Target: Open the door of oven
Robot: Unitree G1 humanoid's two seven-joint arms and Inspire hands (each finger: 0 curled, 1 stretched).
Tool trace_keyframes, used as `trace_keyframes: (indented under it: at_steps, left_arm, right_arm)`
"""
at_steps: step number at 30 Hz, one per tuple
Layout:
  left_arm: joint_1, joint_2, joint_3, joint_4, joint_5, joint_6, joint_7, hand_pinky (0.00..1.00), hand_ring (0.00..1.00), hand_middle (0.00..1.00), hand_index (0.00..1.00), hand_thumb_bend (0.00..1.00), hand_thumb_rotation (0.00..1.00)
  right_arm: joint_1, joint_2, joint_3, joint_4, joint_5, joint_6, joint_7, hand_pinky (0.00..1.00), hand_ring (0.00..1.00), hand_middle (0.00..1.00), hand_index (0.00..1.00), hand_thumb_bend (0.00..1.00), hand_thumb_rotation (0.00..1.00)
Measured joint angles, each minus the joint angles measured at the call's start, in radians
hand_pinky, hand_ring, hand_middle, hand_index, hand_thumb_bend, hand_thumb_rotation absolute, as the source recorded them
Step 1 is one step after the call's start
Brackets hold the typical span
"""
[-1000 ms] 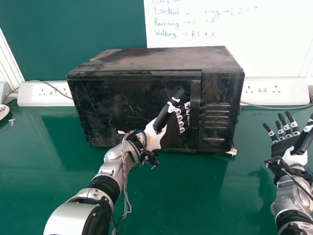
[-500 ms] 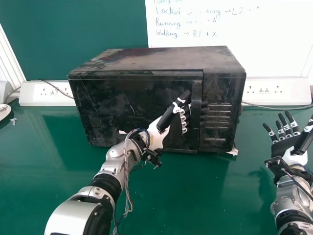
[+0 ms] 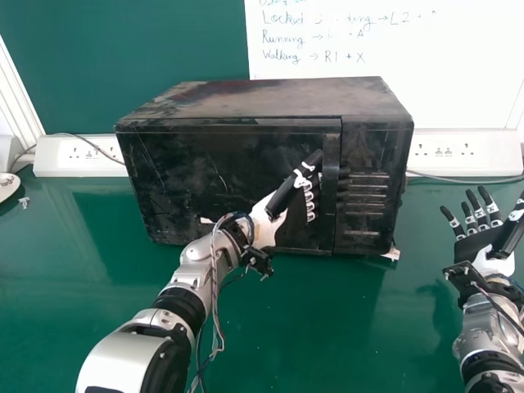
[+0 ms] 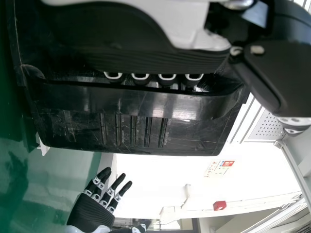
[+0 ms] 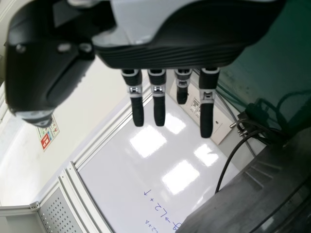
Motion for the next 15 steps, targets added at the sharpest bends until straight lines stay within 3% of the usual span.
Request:
trace_keyframes:
  at_steps: [15]
  left_arm:
    - [-0.009, 0.008, -0.028, 0.000, 0.018, 0.000, 0.008, 0.56, 0.75, 0.82, 0.84, 0.94, 0.86]
  right_arm:
    - [0.000, 0.000, 0.000, -0.008, 0.003, 0.000, -0.001, 0.95, 0.98, 1.00, 0.99, 1.00, 0.99]
